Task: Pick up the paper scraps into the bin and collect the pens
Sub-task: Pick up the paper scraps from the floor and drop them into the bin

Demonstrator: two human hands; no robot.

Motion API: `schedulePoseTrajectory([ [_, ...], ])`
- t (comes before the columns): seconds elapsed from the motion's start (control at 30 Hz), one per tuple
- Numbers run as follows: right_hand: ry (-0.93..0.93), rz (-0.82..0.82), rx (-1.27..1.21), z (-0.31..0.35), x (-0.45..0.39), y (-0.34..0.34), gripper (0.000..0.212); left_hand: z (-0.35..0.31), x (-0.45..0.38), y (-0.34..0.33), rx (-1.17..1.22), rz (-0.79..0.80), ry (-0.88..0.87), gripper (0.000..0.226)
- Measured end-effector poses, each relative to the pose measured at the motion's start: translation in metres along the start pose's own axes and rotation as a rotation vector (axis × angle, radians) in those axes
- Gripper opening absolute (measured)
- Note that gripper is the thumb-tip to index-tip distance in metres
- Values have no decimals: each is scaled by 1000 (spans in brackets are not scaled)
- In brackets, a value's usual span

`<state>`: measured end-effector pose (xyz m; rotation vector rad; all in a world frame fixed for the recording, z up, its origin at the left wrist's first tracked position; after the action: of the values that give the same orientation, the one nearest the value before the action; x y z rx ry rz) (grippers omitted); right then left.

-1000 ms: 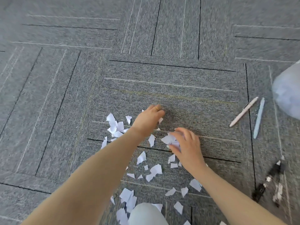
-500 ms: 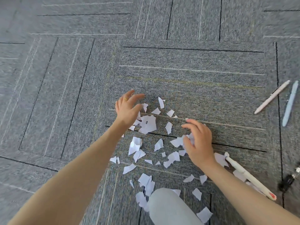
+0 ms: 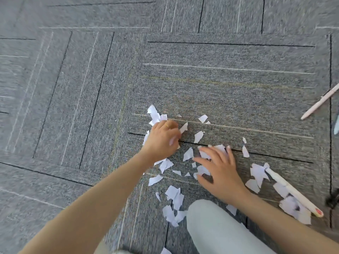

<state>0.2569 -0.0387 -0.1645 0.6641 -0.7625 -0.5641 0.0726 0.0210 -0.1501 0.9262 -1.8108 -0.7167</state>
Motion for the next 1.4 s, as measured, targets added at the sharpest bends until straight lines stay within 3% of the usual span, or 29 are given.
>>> schedulePoseTrajectory([
  [0.13,-340,-323,-132,-21,9,9,54,31,-15,27,243,-257,298,35],
  [0.23,-437,-284,-165,-31,2,17,64,41,-33,25,284,-156,395,48],
  [0.4,-275,-187,-107,-22,-30,26,72,37,3,-2,256,-197,330,36],
  [0.5,-205,-136,-75,-23,-63,44,78,32,42,-25,260,-141,299,34],
  [0.6,-94,34,75,-22,-81,52,85,19,70,-42,309,-94,256,36],
  [0.73,103,227,290,-8,-53,31,83,2,62,-63,73,70,216,73],
  [0.8,140,216,390,-5,-28,9,81,-8,49,-66,-110,24,213,79],
  [0.93,-91,32,398,-21,1,-17,83,-8,19,-51,-275,-7,242,69],
  [1.07,-259,-120,324,-13,-8,-18,88,-6,9,-35,-368,-102,140,51],
  [1.17,-184,-186,305,-4,-20,-17,69,-6,3,-28,-365,-93,54,39],
  [1.3,-53,-311,293,3,-29,-7,36,-13,-3,-21,-348,126,52,40],
  [1.4,36,-302,308,5,-40,1,26,-22,2,-20,-339,145,75,30],
])
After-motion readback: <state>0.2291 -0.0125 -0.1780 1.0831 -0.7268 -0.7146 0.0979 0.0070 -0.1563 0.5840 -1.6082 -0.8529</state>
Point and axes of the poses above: each hand's wrist, its own x-axis away from the middle knuckle, its own y-axis out of the back of the hand, z = x × y, the point moved 4 cm from there along -x, towards the middle knuckle, and after that the axes turned 13 degrees about z, right-handed, at the moved point
